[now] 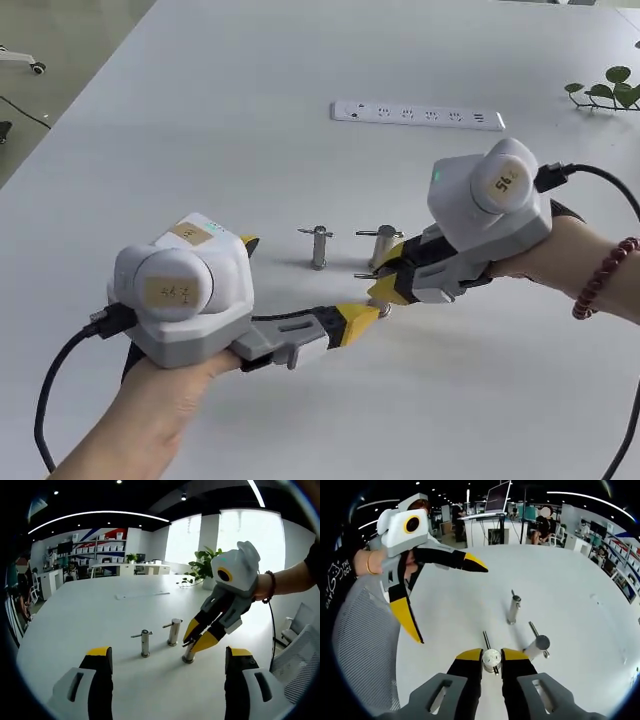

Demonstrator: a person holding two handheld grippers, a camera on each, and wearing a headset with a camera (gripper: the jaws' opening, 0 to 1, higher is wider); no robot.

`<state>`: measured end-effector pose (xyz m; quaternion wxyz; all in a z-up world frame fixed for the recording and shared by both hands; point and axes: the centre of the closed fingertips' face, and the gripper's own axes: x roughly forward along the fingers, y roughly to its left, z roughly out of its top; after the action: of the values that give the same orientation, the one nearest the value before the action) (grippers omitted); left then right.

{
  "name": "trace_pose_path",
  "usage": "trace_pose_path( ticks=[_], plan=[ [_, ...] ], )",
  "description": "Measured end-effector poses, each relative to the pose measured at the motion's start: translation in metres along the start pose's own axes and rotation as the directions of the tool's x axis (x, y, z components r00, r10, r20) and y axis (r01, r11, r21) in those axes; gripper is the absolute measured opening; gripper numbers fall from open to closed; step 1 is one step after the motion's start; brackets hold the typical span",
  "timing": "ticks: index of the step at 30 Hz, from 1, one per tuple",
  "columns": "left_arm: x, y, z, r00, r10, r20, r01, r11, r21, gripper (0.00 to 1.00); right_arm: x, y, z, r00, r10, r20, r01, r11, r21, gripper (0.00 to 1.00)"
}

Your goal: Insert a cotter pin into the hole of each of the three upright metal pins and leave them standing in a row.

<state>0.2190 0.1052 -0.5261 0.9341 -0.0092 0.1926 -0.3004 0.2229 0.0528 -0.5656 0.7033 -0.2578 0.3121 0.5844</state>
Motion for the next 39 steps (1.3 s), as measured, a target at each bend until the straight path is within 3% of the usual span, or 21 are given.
trace_pose_path(
  ticks=[6,14,28,33,39],
  plan=[
    [0.003,-0.003,-0.002,0.9999,-0.009,-0.01,0.009,1.0,0.024,0.99,-0.001,0.002,-0.001,0.9999,0.006,-0.012,-0.006,0.999,-0.036,0.08],
    [0.003,-0.006,0.003,0.9998,-0.017,0.008,0.016,0.999,0.042,0.99,-0.004,0.0,-0.004,0.9997,0.005,-0.025,-0.006,0.998,-0.063,0.08],
    [0.004,-0.007,0.001,0.9998,-0.02,0.002,0.02,0.999,0.045,0.99,-0.023,-0.026,-0.025,0.9985,-0.043,-0.034,0.041,0.998,-0.04,0.08],
    [0.005,-0.007,0.004,0.9995,-0.02,0.026,0.019,0.999,0.029,0.99,-0.029,-0.033,-0.029,0.9972,-0.064,-0.039,0.062,0.997,-0.035,0.08],
    [0.005,-0.006,0.001,0.9998,-0.017,0.014,0.016,0.999,0.034,0.99,-0.037,-0.042,-0.034,0.9955,-0.085,-0.043,0.084,0.996,-0.026,0.08]
  ],
)
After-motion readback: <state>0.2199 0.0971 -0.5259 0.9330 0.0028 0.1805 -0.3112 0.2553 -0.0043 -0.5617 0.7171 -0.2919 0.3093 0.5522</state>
